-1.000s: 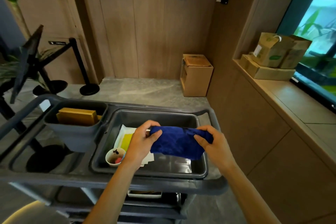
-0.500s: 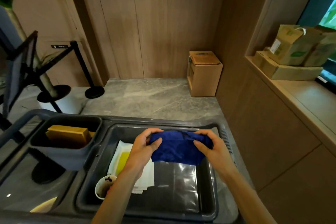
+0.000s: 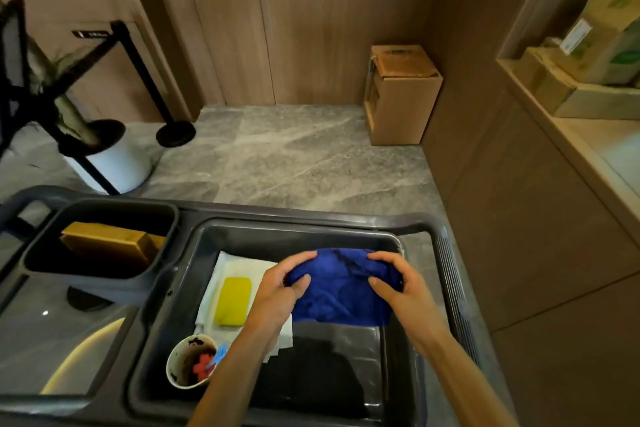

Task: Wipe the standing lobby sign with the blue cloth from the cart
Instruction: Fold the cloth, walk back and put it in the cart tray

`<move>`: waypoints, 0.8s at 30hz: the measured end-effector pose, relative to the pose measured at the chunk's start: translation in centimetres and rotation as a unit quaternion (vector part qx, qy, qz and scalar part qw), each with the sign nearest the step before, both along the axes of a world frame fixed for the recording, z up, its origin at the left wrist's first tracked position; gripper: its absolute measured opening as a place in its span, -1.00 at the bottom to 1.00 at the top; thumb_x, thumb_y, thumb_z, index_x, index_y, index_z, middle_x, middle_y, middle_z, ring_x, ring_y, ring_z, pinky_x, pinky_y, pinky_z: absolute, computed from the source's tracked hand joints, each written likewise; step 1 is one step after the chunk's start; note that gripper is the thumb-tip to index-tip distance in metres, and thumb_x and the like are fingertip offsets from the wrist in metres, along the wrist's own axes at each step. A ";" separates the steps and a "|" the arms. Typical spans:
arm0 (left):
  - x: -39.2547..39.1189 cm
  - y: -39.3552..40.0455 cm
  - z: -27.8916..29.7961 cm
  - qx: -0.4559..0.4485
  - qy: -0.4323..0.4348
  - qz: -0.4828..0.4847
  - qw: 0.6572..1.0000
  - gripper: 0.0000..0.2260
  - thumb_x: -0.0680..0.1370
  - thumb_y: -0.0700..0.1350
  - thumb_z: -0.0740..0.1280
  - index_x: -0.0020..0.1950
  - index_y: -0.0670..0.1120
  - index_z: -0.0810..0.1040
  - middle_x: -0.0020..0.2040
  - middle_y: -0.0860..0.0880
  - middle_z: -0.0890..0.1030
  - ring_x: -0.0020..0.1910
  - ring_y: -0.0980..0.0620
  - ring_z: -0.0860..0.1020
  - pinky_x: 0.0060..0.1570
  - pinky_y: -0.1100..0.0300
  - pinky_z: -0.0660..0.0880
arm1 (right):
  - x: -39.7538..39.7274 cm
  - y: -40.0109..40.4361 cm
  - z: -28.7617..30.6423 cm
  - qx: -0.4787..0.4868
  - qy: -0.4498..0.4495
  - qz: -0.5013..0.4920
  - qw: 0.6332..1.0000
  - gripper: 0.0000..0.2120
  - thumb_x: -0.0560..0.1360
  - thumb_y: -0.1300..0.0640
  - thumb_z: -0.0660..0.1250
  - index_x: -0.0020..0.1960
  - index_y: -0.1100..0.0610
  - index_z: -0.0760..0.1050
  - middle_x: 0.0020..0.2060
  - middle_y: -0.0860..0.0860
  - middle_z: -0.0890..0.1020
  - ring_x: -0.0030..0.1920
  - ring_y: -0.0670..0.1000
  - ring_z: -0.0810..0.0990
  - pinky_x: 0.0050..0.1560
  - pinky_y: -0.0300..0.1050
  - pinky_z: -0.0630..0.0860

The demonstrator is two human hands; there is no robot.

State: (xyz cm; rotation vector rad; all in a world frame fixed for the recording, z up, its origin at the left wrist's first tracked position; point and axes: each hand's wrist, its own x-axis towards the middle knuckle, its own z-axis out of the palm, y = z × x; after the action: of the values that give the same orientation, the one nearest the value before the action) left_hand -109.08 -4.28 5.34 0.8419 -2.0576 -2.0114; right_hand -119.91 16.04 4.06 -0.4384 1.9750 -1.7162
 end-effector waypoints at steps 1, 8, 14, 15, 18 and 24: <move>-0.3 -0.2 -0.6 0.007 -0.005 -0.002 1.000 -0.59 0.61 -0.35 0.29 0.18 0.14 0.66 0.21 0.11 0.61 0.08 0.21 0.62 0.06 0.22 0.61 | 0.0 -0.2 -0.7 -0.002 -0.015 -0.004 1.000 -0.67 0.56 0.26 0.37 0.21 -0.11 0.55 0.24 -0.14 0.59 0.25 -0.06 0.59 0.20 0.08 0.62; -1.7 -1.6 -5.6 0.025 -0.081 -0.026 0.996 -0.61 0.62 -0.27 0.31 0.28 0.19 0.58 0.39 -0.02 0.48 0.31 -0.07 0.51 0.24 -0.12 0.54 | 0.3 -1.3 -5.5 0.038 -0.062 -0.058 0.996 -0.63 0.55 0.26 0.38 0.17 -0.19 0.56 0.29 -0.11 0.55 0.31 0.01 0.54 0.26 0.21 0.57; -2.9 -1.4 -11.6 0.013 -0.160 -0.062 0.985 -0.58 0.64 -0.24 0.28 0.39 0.21 0.46 0.51 -0.04 0.34 0.43 -0.14 0.38 0.33 -0.14 0.47 | 0.2 -1.8 -10.3 0.099 -0.099 -0.073 0.988 -0.56 0.52 0.26 0.42 0.26 -0.17 0.50 0.30 -0.18 0.48 0.33 -0.01 0.48 0.29 0.22 0.53; -3.0 -1.3 -12.6 0.007 -0.175 -0.069 0.982 -0.56 0.64 -0.23 0.27 0.42 0.21 0.42 0.52 -0.04 0.31 0.46 -0.15 0.35 0.35 -0.14 0.45 | 0.2 -1.9 -11.2 0.110 -0.103 -0.080 0.985 -0.54 0.51 0.27 0.42 0.28 -0.16 0.49 0.29 -0.20 0.47 0.33 -0.01 0.47 0.30 0.20 0.53; -3.3 -1.0 -15.7 -0.010 -0.219 -0.088 0.972 -0.51 0.64 -0.22 0.26 0.51 0.19 0.33 0.55 -0.05 0.28 0.49 -0.13 0.31 0.40 -0.11 0.37 | 0.2 -2.5 -14.0 0.143 -0.114 -0.098 0.978 -0.47 0.49 0.34 0.42 0.33 -0.11 0.47 0.32 -0.14 0.46 0.36 0.01 0.45 0.34 0.15 0.51; -3.9 -1.2 -19.8 0.004 -0.245 -0.106 0.964 -0.44 0.63 -0.25 0.26 0.50 0.26 0.28 0.60 -0.02 0.18 0.53 -0.11 0.24 0.44 -0.04 0.27 | -0.6 -3.4 -18.0 0.192 -0.085 -0.068 0.975 -0.37 0.53 0.42 0.32 0.43 -0.14 0.37 0.46 -0.08 0.36 0.45 -0.08 0.32 0.43 -0.12 0.40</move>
State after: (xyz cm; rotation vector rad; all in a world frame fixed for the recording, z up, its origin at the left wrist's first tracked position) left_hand -113.01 -5.51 -14.50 1.2782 -2.4908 -2.0758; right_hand -120.49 12.60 -13.91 -0.0209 2.1801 -1.3469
